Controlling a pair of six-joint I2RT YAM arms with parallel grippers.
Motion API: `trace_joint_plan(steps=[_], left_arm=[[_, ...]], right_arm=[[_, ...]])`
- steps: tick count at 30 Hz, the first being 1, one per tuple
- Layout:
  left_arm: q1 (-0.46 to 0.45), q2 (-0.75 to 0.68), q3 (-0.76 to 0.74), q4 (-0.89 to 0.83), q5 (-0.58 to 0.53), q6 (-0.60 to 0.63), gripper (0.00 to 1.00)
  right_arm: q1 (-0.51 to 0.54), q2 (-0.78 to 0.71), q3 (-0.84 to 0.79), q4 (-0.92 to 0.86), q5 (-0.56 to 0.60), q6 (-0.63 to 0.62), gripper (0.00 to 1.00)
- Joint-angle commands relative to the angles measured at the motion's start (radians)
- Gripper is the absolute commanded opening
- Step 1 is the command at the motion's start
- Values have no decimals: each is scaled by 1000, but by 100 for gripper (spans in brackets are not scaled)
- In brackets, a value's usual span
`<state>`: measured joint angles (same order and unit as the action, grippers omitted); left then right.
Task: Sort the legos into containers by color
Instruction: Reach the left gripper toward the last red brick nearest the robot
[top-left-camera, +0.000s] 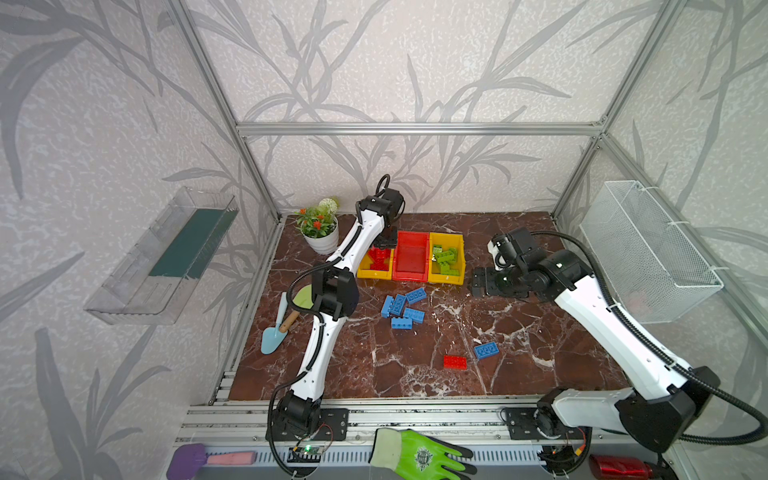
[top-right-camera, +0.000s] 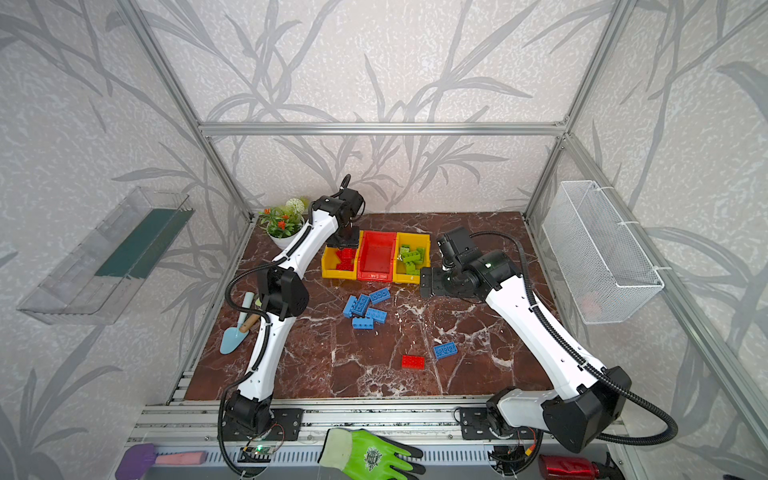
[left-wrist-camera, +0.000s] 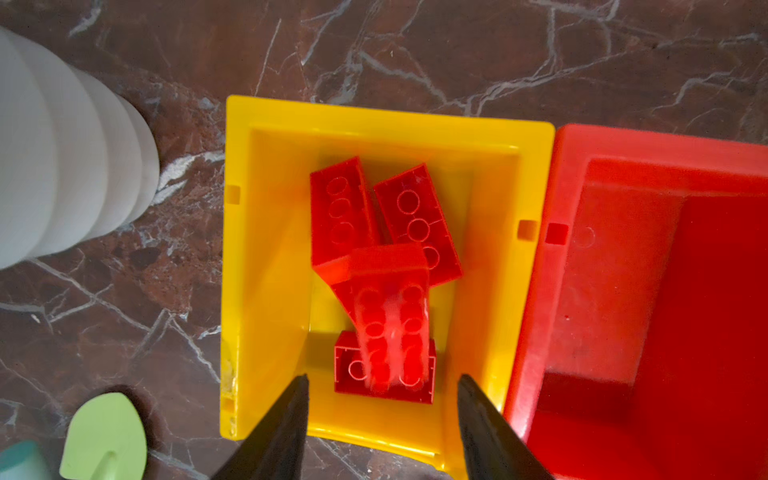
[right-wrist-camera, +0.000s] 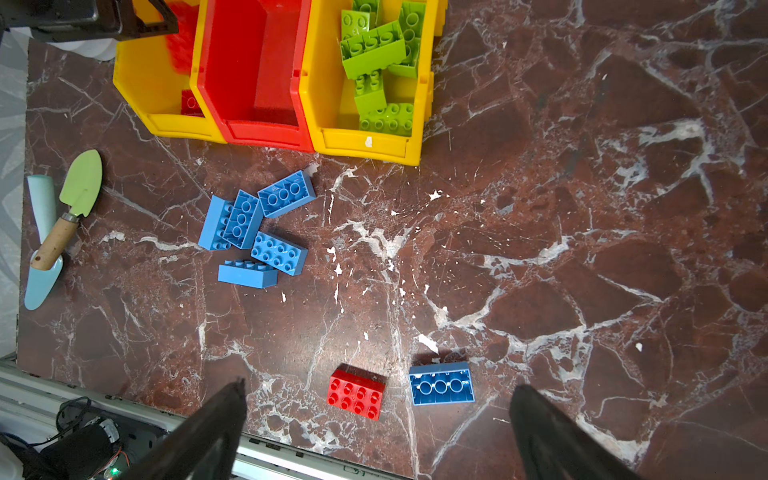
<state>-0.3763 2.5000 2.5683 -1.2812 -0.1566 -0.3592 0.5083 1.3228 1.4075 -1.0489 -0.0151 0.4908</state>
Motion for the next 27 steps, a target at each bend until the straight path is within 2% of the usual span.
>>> trace_joint_plan(steps=[1,8,10,14,18,22,27], left_arm=[[5,-28,16,9,3,13,70],[4,-119,-11,-10,126,-6,73],[-3,-177,-88,22,163,4,72],[-42,-322,-296,110,169,36,72],[-120,-456,-507,190,165,85,72],[-254,-572,-710,271,144,160,72],[-386,-675,-950,374,188,214,73]], right_arm=[[-4,6,30,-19,13,8,99],[-4,-48,-26,-8,6,27,99],[-4,-82,-56,-13,6,38,99],[-4,-167,-121,-27,4,60,99],[-2,-270,-190,-67,9,76,99],[-2,-358,-231,-139,16,77,99],[-3,-473,-267,-214,13,97,99]])
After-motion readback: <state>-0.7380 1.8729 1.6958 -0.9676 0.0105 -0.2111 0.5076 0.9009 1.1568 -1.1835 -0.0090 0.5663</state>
